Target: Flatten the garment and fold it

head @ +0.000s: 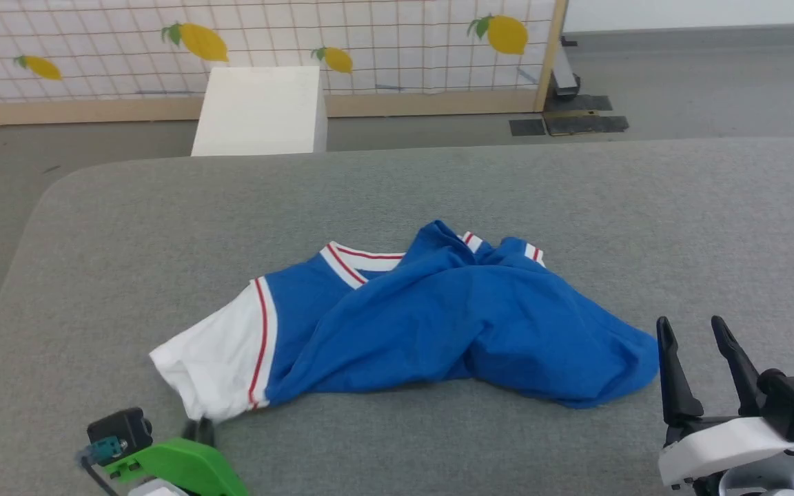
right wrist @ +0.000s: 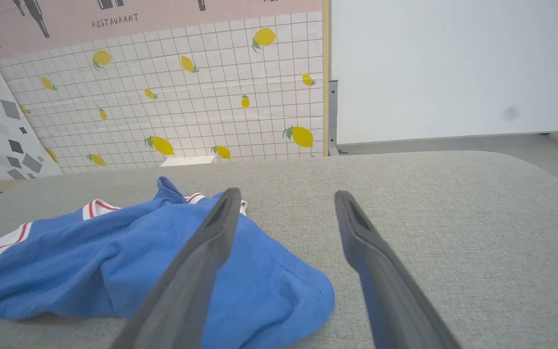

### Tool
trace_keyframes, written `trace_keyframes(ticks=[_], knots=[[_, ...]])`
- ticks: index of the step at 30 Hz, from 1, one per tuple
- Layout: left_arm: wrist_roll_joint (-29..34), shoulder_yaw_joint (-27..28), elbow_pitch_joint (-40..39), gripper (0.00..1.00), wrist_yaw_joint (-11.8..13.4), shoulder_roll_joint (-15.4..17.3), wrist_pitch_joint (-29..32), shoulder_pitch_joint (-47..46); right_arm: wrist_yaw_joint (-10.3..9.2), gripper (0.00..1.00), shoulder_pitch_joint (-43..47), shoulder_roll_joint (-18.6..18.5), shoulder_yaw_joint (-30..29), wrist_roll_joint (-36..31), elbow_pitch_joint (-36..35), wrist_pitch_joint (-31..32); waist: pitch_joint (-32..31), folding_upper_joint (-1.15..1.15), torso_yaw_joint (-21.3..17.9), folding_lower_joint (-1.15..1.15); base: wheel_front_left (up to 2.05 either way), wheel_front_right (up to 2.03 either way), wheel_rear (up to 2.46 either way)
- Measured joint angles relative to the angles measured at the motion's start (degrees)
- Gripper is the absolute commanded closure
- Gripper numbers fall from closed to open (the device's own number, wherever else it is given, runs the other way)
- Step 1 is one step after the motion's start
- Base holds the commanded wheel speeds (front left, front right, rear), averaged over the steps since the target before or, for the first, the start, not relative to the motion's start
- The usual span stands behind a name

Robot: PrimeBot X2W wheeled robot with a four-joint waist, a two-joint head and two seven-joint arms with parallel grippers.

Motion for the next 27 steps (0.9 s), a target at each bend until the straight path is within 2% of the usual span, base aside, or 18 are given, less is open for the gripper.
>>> trace_keyframes(ticks=[5,8,13,19,24,27], knots=[[2.19,1.01,-3.1,0.0,-4.1,-0.82,-11.46,-0.54,0.0,0.0,-0.19,0.0,0.32,-0.73,0.0,1.01,0.02,0.0,1.44,0.0,0.0,0.0,0.0],[5.33,0.89,-3.48,0.0,-6.5,-1.52,-14.71,-1.6,0.0,0.0,-2.03,0.0,0.98,-2.05,0.19,3.21,0.43,0.0,1.86,0.0,0.0,0.0,0.0],[12.67,3.65,-7.1,0.0,-9.91,-4.15,-15.43,-3.57,0.0,0.0,-8.61,0.04,2.12,-4.58,2.61,9.27,1.98,0.0,1.88,0.0,0.0,0.0,0.0],[20.59,8.28,-10.69,0.0,-16.17,-9.26,-15.63,-4.04,0.0,0.0,-17.48,0.04,1.71,-7.04,10.32,19.31,5.07,0.0,1.98,0.0,0.0,0.0,0.0],[24.63,11.61,-11.11,0.0,-20.76,-12.65,-15.63,-5.17,0.0,0.0,-21.87,0.02,-0.18,-8.93,17.67,31.69,8.0,0.0,2.57,0.0,0.0,0.0,0.0],[26.79,13.08,-11.15,0.0,-22.5,-13.71,-15.63,-6.35,0.0,0.0,-23.15,-0.01,-1.35,-10.71,20.19,38.24,9.56,0.0,3.08,0.0,0.0,0.0,0.0]])
